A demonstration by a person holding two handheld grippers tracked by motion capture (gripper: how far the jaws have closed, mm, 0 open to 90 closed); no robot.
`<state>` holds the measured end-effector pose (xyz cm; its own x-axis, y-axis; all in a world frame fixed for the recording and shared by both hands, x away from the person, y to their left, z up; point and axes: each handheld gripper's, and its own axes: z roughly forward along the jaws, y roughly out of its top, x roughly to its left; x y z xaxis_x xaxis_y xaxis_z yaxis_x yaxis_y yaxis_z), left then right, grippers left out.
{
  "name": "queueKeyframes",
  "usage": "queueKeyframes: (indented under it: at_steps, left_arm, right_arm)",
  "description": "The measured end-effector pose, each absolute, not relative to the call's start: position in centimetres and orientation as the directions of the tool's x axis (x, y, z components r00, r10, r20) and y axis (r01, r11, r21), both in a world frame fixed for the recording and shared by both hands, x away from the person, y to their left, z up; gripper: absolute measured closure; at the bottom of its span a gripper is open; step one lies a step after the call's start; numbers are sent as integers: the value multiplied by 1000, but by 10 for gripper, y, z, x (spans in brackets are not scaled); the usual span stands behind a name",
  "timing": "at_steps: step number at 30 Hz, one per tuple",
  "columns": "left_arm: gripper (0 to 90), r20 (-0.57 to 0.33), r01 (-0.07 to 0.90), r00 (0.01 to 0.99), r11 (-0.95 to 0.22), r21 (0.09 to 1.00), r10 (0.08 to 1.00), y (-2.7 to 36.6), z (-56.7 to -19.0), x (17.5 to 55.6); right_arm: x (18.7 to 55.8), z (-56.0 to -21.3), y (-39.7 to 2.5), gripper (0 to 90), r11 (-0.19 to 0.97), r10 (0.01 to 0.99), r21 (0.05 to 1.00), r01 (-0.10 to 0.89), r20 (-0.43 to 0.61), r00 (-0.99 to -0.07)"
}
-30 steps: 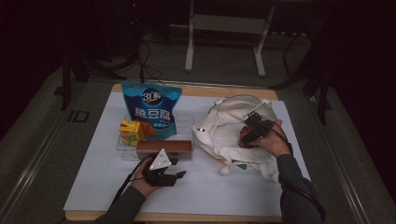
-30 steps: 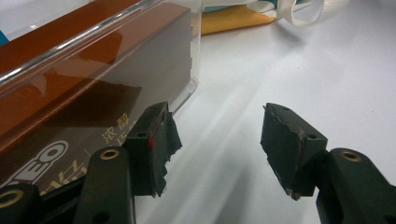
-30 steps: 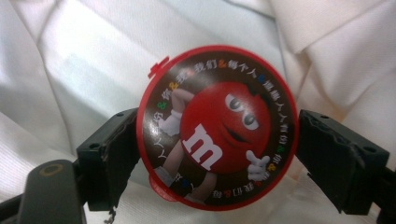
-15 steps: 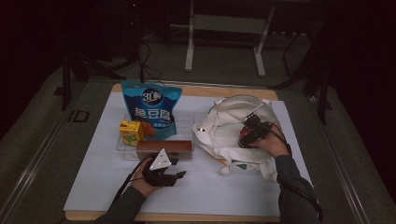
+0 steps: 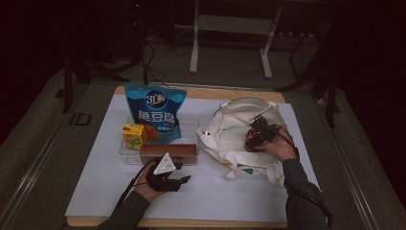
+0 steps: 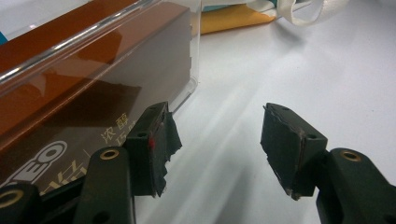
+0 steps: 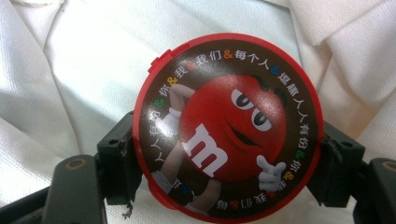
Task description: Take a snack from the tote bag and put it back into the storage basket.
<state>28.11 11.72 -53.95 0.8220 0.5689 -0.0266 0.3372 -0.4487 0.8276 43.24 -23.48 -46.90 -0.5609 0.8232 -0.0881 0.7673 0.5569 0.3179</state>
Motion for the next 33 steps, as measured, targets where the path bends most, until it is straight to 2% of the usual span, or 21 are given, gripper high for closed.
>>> queueKeyframes:
  at_steps: [33]
  left_arm:
    - [423,-26,337,821,-448,828,570,117,-539,281]
  right_arm:
    - [416,-438,-216,257,581,802,330,743,-80,-592]
